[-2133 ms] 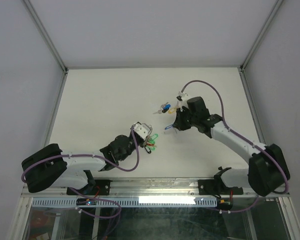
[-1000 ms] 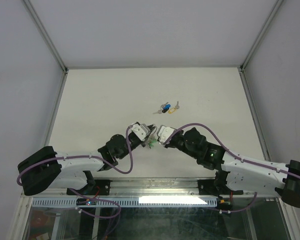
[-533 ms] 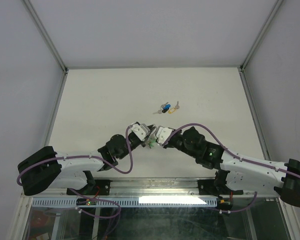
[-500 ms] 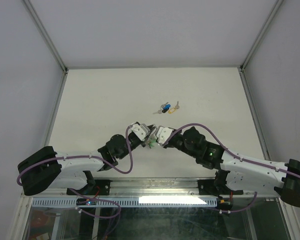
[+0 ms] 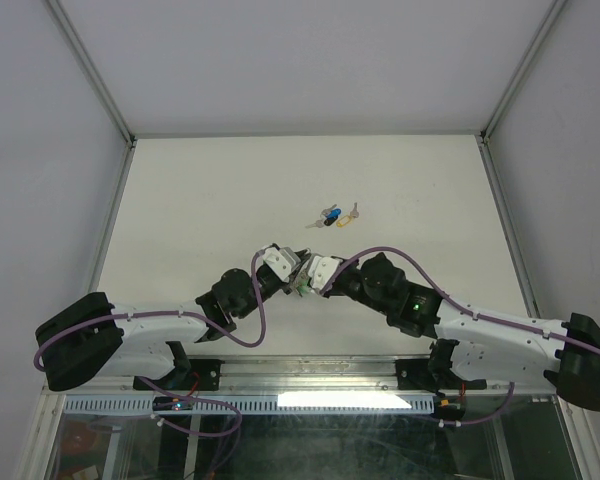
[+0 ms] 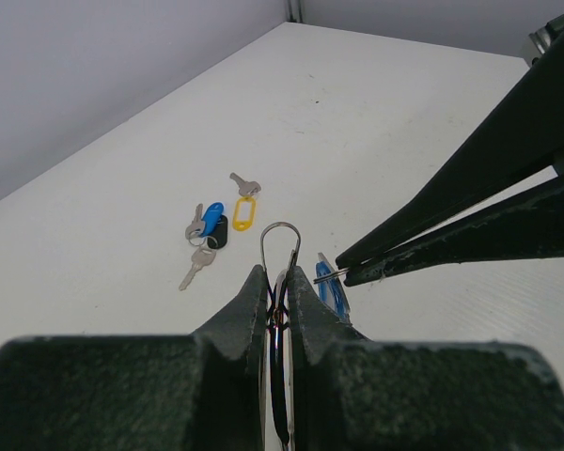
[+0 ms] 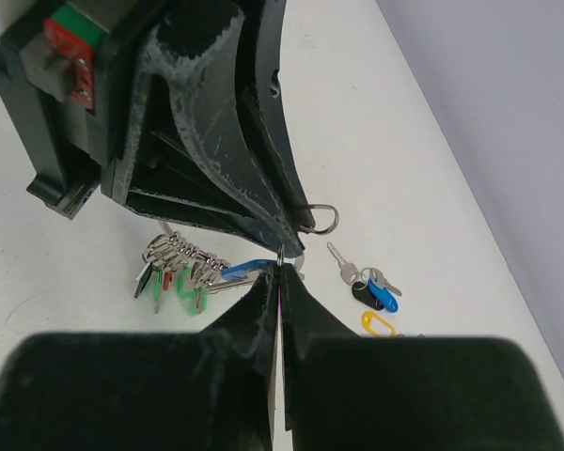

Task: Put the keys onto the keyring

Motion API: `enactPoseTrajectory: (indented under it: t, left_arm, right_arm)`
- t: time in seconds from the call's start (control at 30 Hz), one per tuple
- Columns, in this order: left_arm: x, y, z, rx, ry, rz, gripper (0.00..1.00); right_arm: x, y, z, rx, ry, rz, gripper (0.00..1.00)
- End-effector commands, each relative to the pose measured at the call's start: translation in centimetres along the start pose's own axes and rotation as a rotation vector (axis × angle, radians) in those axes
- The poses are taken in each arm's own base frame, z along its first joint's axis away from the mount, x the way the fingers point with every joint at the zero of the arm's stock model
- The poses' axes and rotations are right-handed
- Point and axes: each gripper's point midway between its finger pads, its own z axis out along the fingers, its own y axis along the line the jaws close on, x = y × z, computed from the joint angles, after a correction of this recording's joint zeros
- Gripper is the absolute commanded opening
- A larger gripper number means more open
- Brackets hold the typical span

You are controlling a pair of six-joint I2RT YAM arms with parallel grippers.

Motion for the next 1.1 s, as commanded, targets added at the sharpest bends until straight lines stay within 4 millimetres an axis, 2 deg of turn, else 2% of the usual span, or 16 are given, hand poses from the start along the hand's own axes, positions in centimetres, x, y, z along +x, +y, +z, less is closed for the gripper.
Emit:
enactPoseTrajectory:
  t: [0.0, 0.23, 1.07]
  left_arm:
    - [-2.5, 0.0, 0.5, 0.004, -0.088, -0.035, 0.00]
    - [-2.5, 0.0, 0.5, 0.006, -0.086, -0.033, 0.00]
    - [-2.5, -0.2, 0.5, 0.016, -0.086, -0.034, 0.00]
  right_arm:
    - [-4.0, -1.9, 0.0, 0.053, -0.127, 0.009, 0.00]
    - [-4.5, -2.1, 0.0, 0.063, -0.149, 0.016, 0.00]
    - [-4.4, -3.1, 0.8, 0.124, -0.130, 0.031, 0.00]
